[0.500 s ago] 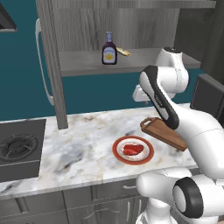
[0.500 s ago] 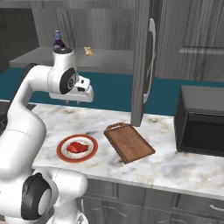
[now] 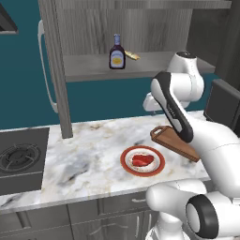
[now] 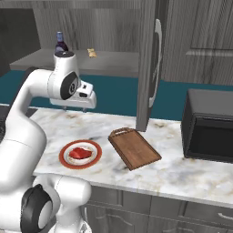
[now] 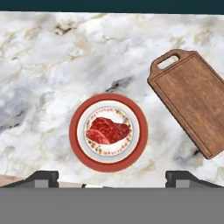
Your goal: Pick the steak from the plate and place it on the cutting board. Then pick the condiment bottle from the cabinet and place it next to the cutting board.
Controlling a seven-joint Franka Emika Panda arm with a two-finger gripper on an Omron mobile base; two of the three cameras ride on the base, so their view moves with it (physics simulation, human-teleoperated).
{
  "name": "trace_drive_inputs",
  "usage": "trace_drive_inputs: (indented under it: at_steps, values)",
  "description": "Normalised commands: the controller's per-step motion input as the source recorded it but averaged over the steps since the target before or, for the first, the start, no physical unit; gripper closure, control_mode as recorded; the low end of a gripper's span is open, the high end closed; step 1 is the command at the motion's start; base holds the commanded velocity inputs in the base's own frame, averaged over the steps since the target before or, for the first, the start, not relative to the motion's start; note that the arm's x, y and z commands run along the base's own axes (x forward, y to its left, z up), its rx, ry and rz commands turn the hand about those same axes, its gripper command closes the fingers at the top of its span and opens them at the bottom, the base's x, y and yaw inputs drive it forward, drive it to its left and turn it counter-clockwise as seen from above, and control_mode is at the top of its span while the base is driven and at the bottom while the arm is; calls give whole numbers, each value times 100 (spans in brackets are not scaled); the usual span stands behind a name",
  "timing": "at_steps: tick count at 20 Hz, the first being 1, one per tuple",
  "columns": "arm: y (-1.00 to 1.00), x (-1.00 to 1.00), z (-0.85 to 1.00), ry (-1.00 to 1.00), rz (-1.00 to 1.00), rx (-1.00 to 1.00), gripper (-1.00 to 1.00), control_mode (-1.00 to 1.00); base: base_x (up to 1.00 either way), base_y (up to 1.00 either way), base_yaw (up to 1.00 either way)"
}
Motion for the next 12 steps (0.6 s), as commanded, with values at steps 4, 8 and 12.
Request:
trace_drive_inputs:
  at_steps: [4,8,12]
  values:
    - [0,-26,-5,0,-4,0,-100,-100,0,0,0]
    - [0,-24,-8,0,-10,0,-100,-100,0,0,0]
    - [0,-23,-9,0,-15,0,-100,-100,0,0,0]
